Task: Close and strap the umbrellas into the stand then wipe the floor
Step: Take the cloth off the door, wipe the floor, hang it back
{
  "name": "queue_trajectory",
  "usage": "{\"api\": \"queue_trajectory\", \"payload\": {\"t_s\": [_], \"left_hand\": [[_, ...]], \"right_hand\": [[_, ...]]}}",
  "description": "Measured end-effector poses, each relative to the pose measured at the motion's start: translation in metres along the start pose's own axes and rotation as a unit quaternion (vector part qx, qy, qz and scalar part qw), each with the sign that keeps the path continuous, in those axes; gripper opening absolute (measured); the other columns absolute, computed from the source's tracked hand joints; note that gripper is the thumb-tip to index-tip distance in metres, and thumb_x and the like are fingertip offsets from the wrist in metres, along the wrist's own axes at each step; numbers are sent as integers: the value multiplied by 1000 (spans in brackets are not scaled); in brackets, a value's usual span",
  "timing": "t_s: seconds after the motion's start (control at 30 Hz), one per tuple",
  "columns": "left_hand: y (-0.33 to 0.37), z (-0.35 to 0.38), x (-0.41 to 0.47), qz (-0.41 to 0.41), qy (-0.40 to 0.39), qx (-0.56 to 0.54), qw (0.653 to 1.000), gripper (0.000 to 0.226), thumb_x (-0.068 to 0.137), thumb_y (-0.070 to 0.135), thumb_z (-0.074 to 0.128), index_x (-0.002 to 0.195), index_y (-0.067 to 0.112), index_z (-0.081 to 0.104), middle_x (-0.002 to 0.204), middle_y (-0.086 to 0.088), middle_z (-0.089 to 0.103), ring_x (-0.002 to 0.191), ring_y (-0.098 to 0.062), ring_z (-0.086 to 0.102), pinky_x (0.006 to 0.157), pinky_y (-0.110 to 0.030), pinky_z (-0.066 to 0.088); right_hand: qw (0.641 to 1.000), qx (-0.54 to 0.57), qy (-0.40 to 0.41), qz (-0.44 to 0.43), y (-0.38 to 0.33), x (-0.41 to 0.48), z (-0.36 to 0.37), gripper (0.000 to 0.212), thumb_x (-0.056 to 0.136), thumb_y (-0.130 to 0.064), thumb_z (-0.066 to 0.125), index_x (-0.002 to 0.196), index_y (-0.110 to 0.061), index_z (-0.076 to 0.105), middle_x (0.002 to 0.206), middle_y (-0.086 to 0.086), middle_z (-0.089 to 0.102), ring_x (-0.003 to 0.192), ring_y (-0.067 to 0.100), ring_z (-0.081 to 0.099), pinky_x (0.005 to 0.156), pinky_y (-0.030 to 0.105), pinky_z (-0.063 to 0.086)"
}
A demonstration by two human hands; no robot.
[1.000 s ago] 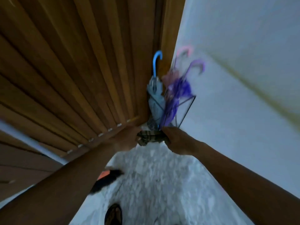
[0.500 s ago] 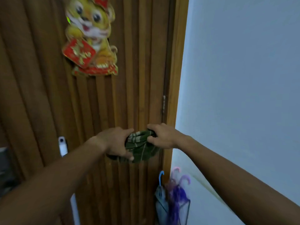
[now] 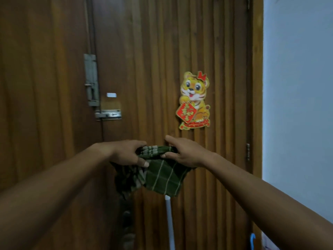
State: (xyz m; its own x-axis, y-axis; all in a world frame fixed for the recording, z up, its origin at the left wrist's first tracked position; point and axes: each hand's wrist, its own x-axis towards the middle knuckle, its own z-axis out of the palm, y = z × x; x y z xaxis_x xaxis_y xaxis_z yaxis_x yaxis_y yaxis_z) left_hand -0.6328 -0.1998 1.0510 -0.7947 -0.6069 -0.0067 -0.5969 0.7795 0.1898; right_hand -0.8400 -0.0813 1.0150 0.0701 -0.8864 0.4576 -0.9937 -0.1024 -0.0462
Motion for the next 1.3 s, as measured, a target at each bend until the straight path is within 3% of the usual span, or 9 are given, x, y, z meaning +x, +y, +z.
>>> {"api": "queue_trajectory", "payload": {"t_s": [0.13, 0.3, 0.43, 0.6, 0.8, 0.93, 1.1, 1.2, 1.3], "left_hand": [[-47, -17, -37, -13, 24, -63, 998, 18, 94, 47, 60, 105, 34, 65, 109, 9, 69, 105, -14, 65, 96, -39, 51], [-81, -14, -66, -71, 59, -30, 995, 25, 104, 38, 44, 117, 29, 62, 112, 3, 66, 106, -18, 60, 96, -41, 49], [-99, -8, -77, -104, 119, -22, 987, 22, 103, 30, 46, 110, 23, 65, 105, 2, 68, 100, -19, 63, 87, -36, 51], [-102, 3, -87, -89, 184, -20, 979, 47, 97, 17, 52, 143, 26, 45, 133, 6, 55, 126, -15, 50, 101, -32, 41], [-123, 28, -88, -158, 120, 48, 979, 21, 92, 18, 56, 101, 36, 62, 103, 6, 65, 100, -17, 63, 85, -39, 57], [-158, 52, -96, -194, 117, 69, 972, 22, 90, 24, 53, 105, 39, 60, 116, -1, 59, 112, -24, 56, 92, -44, 53], [-193, 57, -105, -172, 128, -119, 969, 25, 94, 13, 53, 89, 30, 70, 96, 4, 71, 96, -14, 66, 88, -34, 53], [-224, 54, -103, -147, 202, -272, 929, 29, 95, 18, 45, 82, 26, 70, 92, 3, 70, 93, -16, 65, 90, -38, 49], [-249, 47, -97, -121, 226, -299, 919, 13, 89, 43, 59, 94, 34, 67, 100, 7, 69, 97, -14, 64, 91, -40, 50]], "right_hand": [[998, -10, 8, -60, -44, 44, 11, 26, 98, -52, 51, 93, -26, 50, 89, -6, 60, 80, 17, 54, 68, 43, 47], [994, -33, 6, -106, -86, 83, 27, 26, 100, -49, 46, 86, -28, 51, 79, -8, 58, 73, 16, 55, 62, 40, 47], [989, -26, 18, -148, -103, 105, 42, 15, 102, -46, 45, 93, -34, 44, 82, -9, 58, 72, 16, 57, 61, 40, 49], [984, 8, 32, -178, -114, 117, 63, 6, 104, -38, 44, 98, -36, 42, 86, -6, 60, 73, 18, 55, 62, 38, 45], [975, 148, -9, -165, -123, 129, 114, 12, 100, -32, 51, 93, -32, 60, 96, -11, 61, 90, 12, 60, 79, 36, 53], [920, 368, -121, -67, -149, 130, 149, 22, 103, -26, 52, 90, -17, 67, 81, -5, 66, 75, 10, 62, 71, 31, 49], [884, 434, -163, -61, -180, 148, 182, 18, 99, -34, 58, 93, -18, 61, 86, 4, 63, 78, 20, 62, 70, 35, 48], [855, 495, -126, -86, -188, 168, 179, 20, 93, -29, 70, 101, -12, 62, 93, 3, 67, 84, 11, 67, 74, 28, 54], [883, 456, -48, -101, -192, 200, 180, 15, 90, -29, 73, 91, -15, 68, 91, 0, 71, 88, 15, 66, 86, 41, 54]]}}
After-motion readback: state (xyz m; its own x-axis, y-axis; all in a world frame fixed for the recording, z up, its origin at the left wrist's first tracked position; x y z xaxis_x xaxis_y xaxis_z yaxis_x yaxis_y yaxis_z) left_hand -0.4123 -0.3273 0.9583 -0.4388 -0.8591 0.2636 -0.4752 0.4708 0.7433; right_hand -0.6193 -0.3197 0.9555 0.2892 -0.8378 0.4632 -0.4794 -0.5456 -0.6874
